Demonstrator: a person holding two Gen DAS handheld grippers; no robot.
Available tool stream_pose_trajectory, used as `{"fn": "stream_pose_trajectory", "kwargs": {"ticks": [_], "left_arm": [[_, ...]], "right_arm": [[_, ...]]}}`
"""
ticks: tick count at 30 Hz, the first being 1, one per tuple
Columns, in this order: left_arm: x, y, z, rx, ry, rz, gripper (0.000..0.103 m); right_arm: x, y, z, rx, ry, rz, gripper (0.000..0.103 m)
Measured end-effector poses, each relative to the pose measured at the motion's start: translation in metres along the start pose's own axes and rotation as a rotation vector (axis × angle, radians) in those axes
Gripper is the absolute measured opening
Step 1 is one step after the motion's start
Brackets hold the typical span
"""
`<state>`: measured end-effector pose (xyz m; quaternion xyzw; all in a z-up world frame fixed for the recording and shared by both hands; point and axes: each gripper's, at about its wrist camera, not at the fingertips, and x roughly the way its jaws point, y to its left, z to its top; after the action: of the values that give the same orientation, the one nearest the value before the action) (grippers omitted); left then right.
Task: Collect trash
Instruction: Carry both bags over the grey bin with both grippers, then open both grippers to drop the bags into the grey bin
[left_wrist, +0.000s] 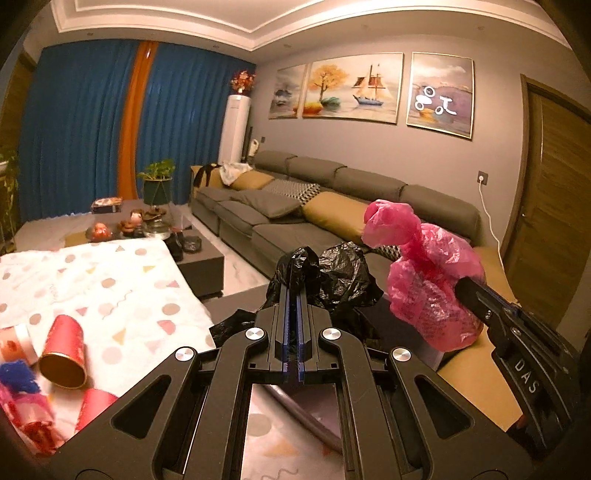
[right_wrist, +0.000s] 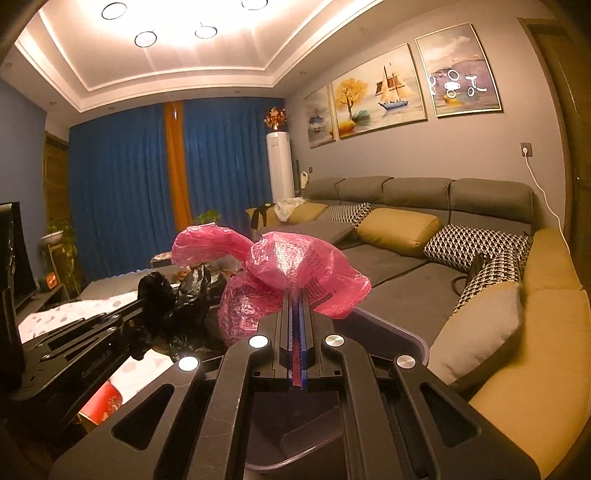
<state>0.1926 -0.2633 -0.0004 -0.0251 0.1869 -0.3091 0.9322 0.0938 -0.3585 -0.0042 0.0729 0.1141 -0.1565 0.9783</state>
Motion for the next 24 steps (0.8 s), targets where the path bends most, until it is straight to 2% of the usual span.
{"fn": "stream_pose_trajectory", "kwargs": {"ticks": [20,24], "left_arm": [[0.05,-0.005,-0.008,0.004,0.093,-0.041,0.003],[0.054,-0.003,-0.01,-0.014,0.109,-0.064,0.01]], "right_arm": [[0.026,-0.001,0.001,0.013,0.043,0.008,0.004],[0.03,-0.003,0.003,0.016,0.045,0.012,0.004]]}}
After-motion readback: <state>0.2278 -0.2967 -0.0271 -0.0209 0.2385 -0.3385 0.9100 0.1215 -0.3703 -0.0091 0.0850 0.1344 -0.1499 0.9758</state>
